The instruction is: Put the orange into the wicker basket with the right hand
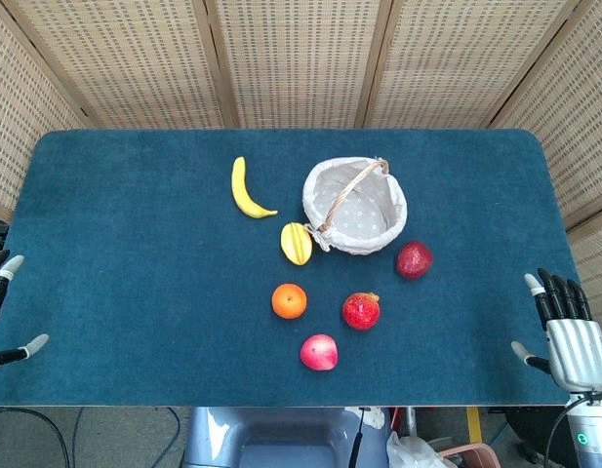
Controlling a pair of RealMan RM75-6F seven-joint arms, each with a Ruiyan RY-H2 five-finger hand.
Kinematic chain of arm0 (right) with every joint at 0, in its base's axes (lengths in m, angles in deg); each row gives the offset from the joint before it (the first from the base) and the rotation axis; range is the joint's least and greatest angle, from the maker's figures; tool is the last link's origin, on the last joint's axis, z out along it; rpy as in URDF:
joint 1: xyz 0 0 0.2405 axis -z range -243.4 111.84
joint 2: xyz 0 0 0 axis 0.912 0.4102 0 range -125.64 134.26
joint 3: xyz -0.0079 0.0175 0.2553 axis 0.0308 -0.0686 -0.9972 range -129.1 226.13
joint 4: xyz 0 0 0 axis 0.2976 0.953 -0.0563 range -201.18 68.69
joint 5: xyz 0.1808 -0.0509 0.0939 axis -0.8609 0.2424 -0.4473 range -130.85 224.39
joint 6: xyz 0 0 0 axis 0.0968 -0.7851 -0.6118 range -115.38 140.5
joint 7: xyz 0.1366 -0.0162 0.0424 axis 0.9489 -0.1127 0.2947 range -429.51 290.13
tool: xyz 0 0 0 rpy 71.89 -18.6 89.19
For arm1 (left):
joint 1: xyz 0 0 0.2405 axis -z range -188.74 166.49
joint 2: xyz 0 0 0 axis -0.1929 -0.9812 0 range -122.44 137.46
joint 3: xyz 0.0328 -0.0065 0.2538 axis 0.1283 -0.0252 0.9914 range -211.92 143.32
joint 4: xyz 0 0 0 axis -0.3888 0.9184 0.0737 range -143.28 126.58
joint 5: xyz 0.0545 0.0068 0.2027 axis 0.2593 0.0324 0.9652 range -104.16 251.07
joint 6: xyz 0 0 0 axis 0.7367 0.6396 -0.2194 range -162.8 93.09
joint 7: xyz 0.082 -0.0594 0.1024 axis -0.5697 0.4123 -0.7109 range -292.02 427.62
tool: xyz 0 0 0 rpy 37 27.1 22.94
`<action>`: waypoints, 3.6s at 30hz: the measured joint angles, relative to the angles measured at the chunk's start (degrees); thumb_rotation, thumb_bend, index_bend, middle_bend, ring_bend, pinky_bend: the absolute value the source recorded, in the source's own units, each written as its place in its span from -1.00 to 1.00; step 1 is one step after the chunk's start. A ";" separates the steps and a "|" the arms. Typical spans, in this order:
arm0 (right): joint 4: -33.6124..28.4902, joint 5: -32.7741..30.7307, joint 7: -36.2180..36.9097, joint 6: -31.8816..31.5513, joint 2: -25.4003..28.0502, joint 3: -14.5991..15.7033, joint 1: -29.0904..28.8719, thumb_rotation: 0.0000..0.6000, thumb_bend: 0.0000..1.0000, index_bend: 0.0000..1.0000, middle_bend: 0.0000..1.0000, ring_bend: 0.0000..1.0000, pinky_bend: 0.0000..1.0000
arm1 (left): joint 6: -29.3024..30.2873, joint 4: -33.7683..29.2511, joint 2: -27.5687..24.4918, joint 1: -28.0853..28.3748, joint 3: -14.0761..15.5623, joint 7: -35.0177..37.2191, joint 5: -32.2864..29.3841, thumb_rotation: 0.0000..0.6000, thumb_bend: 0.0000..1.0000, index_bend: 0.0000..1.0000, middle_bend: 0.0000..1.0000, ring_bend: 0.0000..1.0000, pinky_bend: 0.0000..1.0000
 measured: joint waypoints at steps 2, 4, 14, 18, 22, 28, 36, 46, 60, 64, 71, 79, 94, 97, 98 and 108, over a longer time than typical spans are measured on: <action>-0.04 0.08 -0.14 0.05 -0.05 0.07 -0.02 1.00 -1.00 -1.00 -1.00 -1.00 -1.00 | 0.03 0.06 0.02 -0.03 0.05 0.04 0.17 1.00 -0.95 -1.00 -1.00 -1.00 -1.00; -0.09 0.29 -0.23 0.11 -0.09 0.17 -0.06 1.00 -1.00 -1.00 -1.00 -1.00 -1.00 | 0.13 0.11 0.00 -0.10 0.07 0.17 0.25 1.00 -0.95 -1.00 -1.00 -1.00 -1.00; -4.65 10.62 2.51 3.68 3.22 0.57 -6.20 1.00 -1.00 -1.00 -1.00 -1.00 -1.00 | 0.10 0.48 -0.30 -0.07 -0.35 1.68 -0.23 1.00 -0.95 -1.00 -1.00 -1.00 -1.00; -9.59 15.10 4.17 9.72 6.39 0.43 -12.41 1.00 -1.00 -0.98 -1.00 -1.00 -1.00 | -0.52 0.61 -0.31 0.25 -0.56 1.74 -0.88 1.00 -0.95 -1.00 -1.00 -1.00 -1.00; -14.38 16.32 4.85 20.20 7.53 -0.81 -19.93 1.00 -1.00 -0.95 -1.00 -1.00 -1.00 | -1.62 0.76 -0.13 0.95 -1.14 1.29 -2.75 1.00 -0.95 -1.00 -1.00 -1.00 -1.00; -15.17 6.06 -0.53 42.06 0.88 -5.92 -33.77 1.00 -1.00 -0.94 -1.00 -1.00 -1.00 | -3.82 0.93 0.25 2.27 -2.31 0.34 -6.79 1.00 -0.95 -1.00 -1.00 -1.00 -1.00; -8.13 -19.50 -17.27 50.87 -15.23 -9.89 -49.33 1.00 -1.00 -0.94 -1.00 -1.00 -0.96 | -5.74 1.64 0.09 3.16 -3.13 0.99 -9.82 1.00 -0.95 -1.00 -1.00 -1.00 -1.00; 1.40 -43.57 -30.85 48.55 -27.05 -9.09 -62.66 1.00 -1.00 -0.81 -0.89 -1.00 -0.77 | -7.82 2.71 -0.78 3.58 -3.39 3.61 -11.41 1.00 -0.95 -1.00 -1.00 -1.00 -1.00; 7.89 -61.73 -41.89 45.78 -30.79 -1.13 -72.46 1.00 -0.69 -0.22 -0.31 -0.53 -0.07 | -10.16 3.49 -0.90 4.77 -3.67 3.80 -13.57 1.00 -0.95 -1.00 -1.00 -1.00 -1.00; 8.42 -62.29 -41.66 45.08 -31.27 -0.37 -73.34 1.00 -0.38 -0.08 -0.16 -0.33 0.20 | -10.06 3.42 -0.85 4.81 -3.68 3.61 -13.69 1.00 -0.95 -1.00 -1.00 -1.00 -1.00; 3.40 -50.66 -35.34 41.52 -27.62 -2.06 -70.09 1.00 -0.31 -0.06 -0.14 -0.32 0.22 | -10.82 3.56 -0.68 5.27 -3.51 3.37 -13.68 1.00 -0.95 -1.00 -1.00 -1.00 -1.00; -10.68 -32.58 -19.39 34.15 -9.76 -5.18 -60.01 1.00 -0.31 -0.06 -0.10 -0.31 0.22 | -10.60 2.92 -0.46 5.22 -2.93 2.73 -12.62 1.00 -0.95 -1.00 -1.00 -1.00 -1.00; 2.39 -34.65 5.71 39.39 -3.73 -9.50 -50.94 1.00 -0.29 -0.06 -0.09 -0.30 0.24 | -9.89 2.22 -0.31 5.08 -2.57 2.24 -11.65 1.00 -0.95 -1.00 -1.00 -1.00 -1.00; 7.13 -37.46 7.01 42.48 -7.00 -10.19 -51.54 1.00 -0.29 -0.06 -0.09 -0.30 0.24 | -10.11 2.40 -0.51 5.15 -2.72 2.85 -12.14 1.00 -0.95 -1.00 -1.00 -1.00 -1.00; 8.31 -38.24 7.29 43.22 -7.97 -10.43 -51.79 1.00 -0.29 -0.06 -0.09 -0.30 0.24 | -10.14 2.48 -0.58 5.16 -2.80 3.05 -12.32 1.00 -0.95 -1.00 -1.00 -1.00 -1.00; 13.45 -39.88 6.88 46.61 -12.31 -11.43 -53.63 1.00 -1.00 -0.47 -0.74 -0.92 -0.53 | -11.95 3.49 -0.97 5.94 -3.39 4.31 -14.25 1.00 -0.95 -1.00 -1.00 -1.00 -1.00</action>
